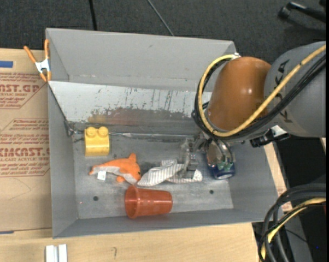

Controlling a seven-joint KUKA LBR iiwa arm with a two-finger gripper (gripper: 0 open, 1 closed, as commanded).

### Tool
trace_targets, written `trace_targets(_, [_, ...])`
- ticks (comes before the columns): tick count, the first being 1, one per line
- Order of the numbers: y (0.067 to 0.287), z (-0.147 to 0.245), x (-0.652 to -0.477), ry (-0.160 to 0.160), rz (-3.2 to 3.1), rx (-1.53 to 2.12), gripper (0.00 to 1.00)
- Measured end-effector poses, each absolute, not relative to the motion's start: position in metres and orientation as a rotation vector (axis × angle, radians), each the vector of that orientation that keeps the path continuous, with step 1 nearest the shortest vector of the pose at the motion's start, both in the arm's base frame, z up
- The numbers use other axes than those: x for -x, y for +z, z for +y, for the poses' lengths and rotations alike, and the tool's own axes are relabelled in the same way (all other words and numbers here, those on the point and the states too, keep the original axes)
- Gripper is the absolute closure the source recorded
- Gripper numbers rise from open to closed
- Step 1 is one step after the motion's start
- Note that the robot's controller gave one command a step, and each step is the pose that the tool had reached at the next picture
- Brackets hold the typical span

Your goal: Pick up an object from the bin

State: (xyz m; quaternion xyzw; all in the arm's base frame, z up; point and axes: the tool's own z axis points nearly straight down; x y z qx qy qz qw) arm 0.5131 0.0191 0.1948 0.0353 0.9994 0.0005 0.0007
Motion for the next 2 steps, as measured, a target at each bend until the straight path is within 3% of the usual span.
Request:
trace_targets(1, [0.195, 0.019, -0.513, 0.001, 3.138, -0.112, 1.00])
trace_targets(2, [0.221, 0.012, -0.522, 0.002, 3.140, -0.117, 1.00])
